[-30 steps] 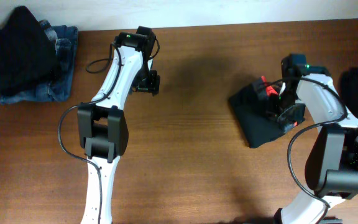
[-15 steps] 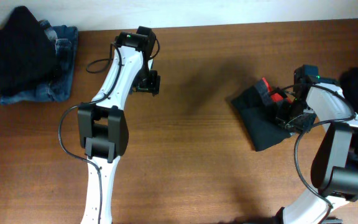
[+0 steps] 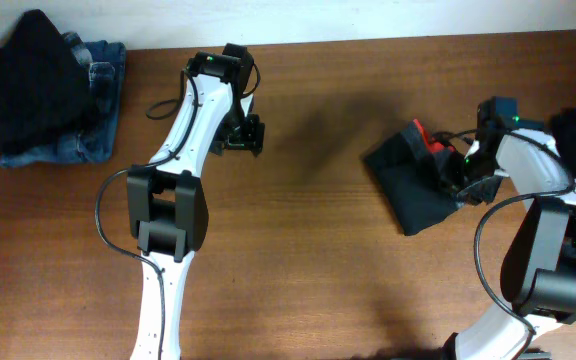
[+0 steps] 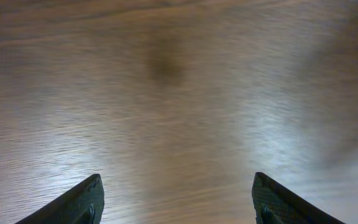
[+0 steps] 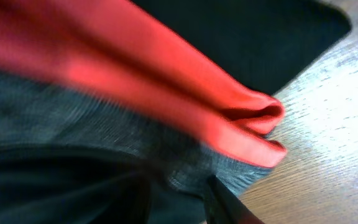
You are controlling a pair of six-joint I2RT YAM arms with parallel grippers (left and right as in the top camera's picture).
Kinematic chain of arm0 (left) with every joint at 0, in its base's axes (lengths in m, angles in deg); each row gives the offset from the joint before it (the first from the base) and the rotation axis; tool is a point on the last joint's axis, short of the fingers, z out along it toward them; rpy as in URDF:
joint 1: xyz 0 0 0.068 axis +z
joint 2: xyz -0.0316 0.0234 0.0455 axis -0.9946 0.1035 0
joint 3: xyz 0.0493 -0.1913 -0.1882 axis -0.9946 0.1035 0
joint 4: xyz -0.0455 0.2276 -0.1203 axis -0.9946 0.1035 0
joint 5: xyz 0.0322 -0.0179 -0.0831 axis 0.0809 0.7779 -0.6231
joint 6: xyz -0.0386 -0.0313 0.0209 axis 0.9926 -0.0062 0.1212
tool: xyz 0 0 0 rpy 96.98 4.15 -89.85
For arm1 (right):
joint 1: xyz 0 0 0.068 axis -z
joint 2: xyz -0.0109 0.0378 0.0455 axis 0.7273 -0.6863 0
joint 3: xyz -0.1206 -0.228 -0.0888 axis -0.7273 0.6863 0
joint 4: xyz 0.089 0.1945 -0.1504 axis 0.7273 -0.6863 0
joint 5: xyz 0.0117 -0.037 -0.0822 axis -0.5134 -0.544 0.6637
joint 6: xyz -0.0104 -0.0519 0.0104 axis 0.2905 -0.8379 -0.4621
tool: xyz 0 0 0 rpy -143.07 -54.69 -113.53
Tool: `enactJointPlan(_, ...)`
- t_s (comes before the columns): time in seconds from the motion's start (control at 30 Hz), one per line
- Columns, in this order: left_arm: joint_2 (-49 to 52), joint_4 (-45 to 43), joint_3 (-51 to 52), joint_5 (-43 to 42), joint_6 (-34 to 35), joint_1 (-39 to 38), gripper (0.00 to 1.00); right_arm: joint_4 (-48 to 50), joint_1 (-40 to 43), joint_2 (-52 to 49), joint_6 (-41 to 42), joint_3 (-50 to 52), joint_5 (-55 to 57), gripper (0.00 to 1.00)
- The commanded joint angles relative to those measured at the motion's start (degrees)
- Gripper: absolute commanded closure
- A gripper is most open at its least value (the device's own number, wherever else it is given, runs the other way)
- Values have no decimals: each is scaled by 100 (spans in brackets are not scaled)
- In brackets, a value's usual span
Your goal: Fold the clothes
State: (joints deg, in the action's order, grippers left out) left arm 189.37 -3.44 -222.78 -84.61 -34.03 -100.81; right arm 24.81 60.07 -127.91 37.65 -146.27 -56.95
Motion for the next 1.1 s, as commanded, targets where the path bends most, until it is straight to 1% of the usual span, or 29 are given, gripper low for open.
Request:
enactJointPlan(0.0,-98,26,42,-850,-249,-13,24,-306,7,413,-164,-811,-356,61)
enactJointPlan(0.03,-98,42,42,-981,-269,-13,24,-433,7,505,-247,-1036,-393,57)
enactJointPlan(0.07,-98,57,42,-1086,-269,-13,24,-546,7,579,-291,-1228,-417,49)
enactJointPlan(0.13,-98,83,42,-1290,-273,-13,24,-815,7,706,-411,-1668,-509,25)
enactJointPlan(0.17,-98,107,42,-1419,-321,-17,24,-979,7,752,-437,-1893,-527,20)
enactJointPlan(0.27,-98,269,42,-1963,-581,-74,24,-1394,7,817,-439,-2435,-518,17)
enactJointPlan(0.33,-98,411,42,-2210,-680,-144,24,-1497,13,837,-437,-2610,-494,14)
enactJointPlan(0.47,-98,713,42,-2621,-866,-374,24,-1521,17,841,-435,-2673,-459,8)
enactJointPlan(0.57,-98,776,42,-3222,-1099,-614,24,-1521,17,835,-435,-2671,-459,5)
enactJointPlan(0.63,-98,745,42,-3711,-1239,-804,19,-1510,20,835,-435,-2671,-413,1)
enactJointPlan(0.73,-96,507,42,-4203,-1237,-1113,18,-1445,24,835,-428,-2673,-87,1)
enactJointPlan(0.83,-98,125,44,-4500,-1233,-1379,18,-1331,142,835,-374,-2675,37,1)
enactJointPlan(0.97,-98,-319,111,-4990,-1231,-1617,16,-1172,501,835,-369,-2675,-275,1)
enactJointPlan(1.07,-98,-664,293,-5075,-916,-1751,15,-1172,861,835,-372,-2675,-590,1)
